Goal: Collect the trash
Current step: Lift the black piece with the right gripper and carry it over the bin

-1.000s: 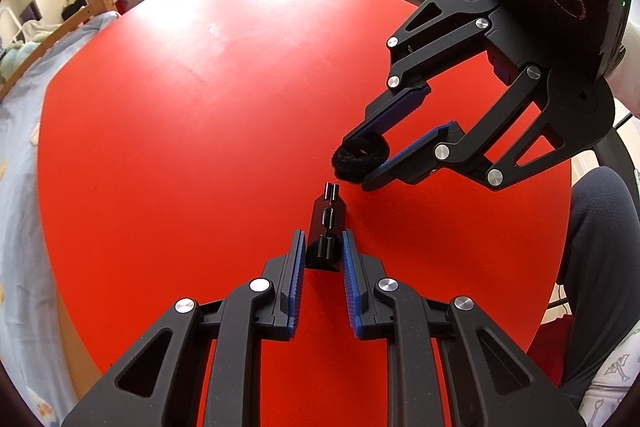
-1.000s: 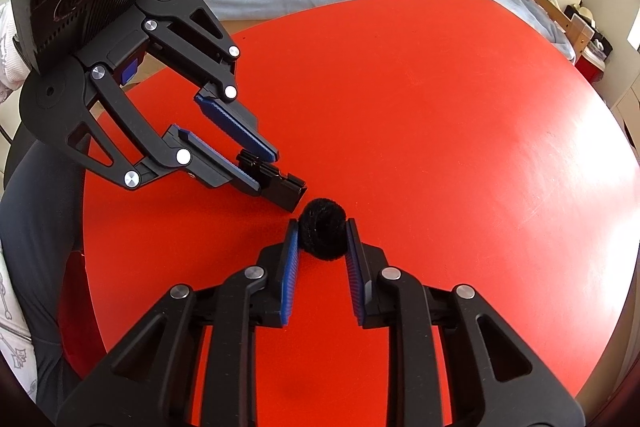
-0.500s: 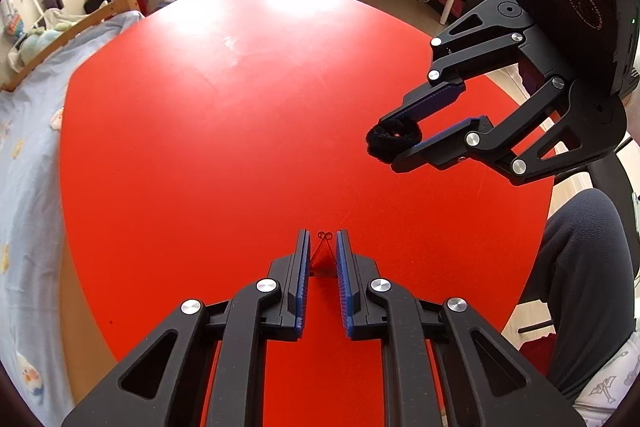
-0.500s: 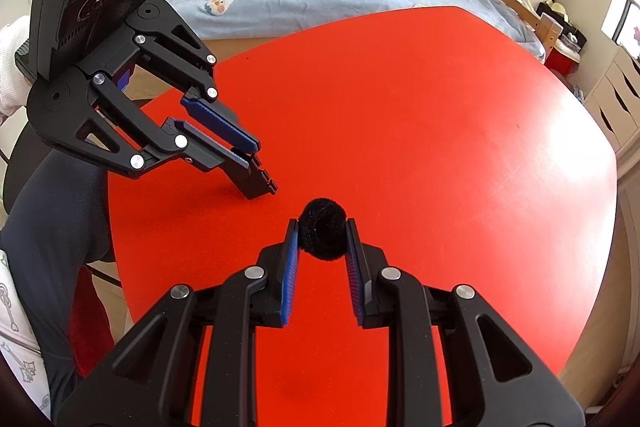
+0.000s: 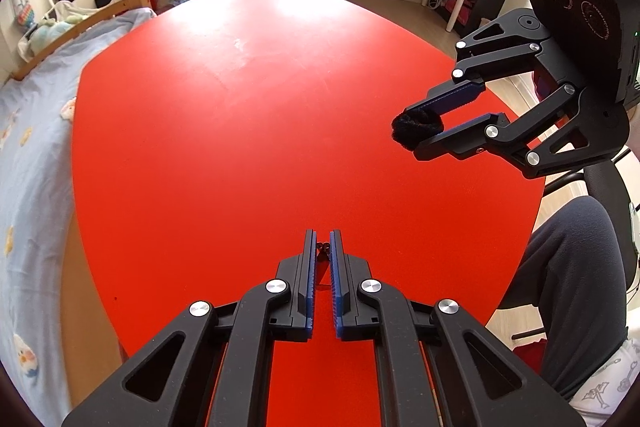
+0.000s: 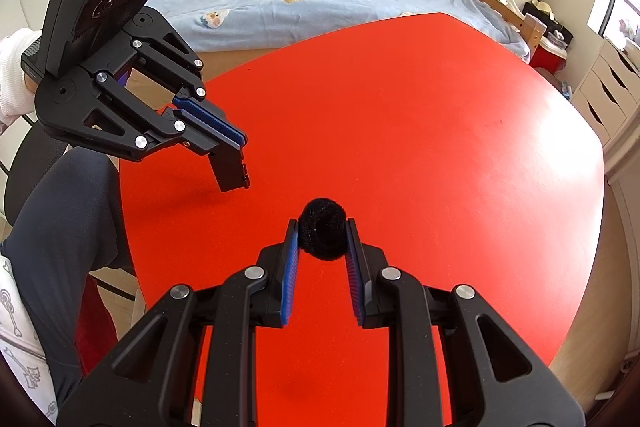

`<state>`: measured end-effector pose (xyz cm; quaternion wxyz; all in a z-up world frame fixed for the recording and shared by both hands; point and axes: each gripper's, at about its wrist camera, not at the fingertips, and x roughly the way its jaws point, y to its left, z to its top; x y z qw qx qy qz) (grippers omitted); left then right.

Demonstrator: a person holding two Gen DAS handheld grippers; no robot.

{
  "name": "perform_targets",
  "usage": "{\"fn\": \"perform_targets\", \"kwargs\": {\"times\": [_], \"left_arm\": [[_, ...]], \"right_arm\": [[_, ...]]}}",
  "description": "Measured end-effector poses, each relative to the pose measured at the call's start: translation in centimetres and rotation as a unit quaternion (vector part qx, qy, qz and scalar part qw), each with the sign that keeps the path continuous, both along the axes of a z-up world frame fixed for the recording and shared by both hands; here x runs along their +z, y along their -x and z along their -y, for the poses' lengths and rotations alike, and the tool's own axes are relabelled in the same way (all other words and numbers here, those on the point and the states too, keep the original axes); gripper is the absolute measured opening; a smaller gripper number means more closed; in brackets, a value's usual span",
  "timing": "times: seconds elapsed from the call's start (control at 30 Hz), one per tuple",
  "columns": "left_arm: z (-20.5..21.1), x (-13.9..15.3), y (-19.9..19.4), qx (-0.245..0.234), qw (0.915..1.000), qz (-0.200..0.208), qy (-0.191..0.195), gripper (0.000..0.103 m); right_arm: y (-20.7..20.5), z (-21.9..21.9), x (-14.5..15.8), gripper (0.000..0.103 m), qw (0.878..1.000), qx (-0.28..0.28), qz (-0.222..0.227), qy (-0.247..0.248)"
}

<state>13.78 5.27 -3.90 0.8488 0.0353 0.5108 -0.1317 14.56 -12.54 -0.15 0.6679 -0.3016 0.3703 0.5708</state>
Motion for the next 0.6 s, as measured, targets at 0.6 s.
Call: {"fn": "perform_targets", "kwargs": {"times": [0.6], "left_arm": [[1.3, 2.5, 2.8, 0.012, 0.9994, 0.023, 0.022, 0.006]], "right_arm": [[3.5, 3.2, 2.4, 0.021, 0.998, -0.041, 0.003, -0.037]]}}
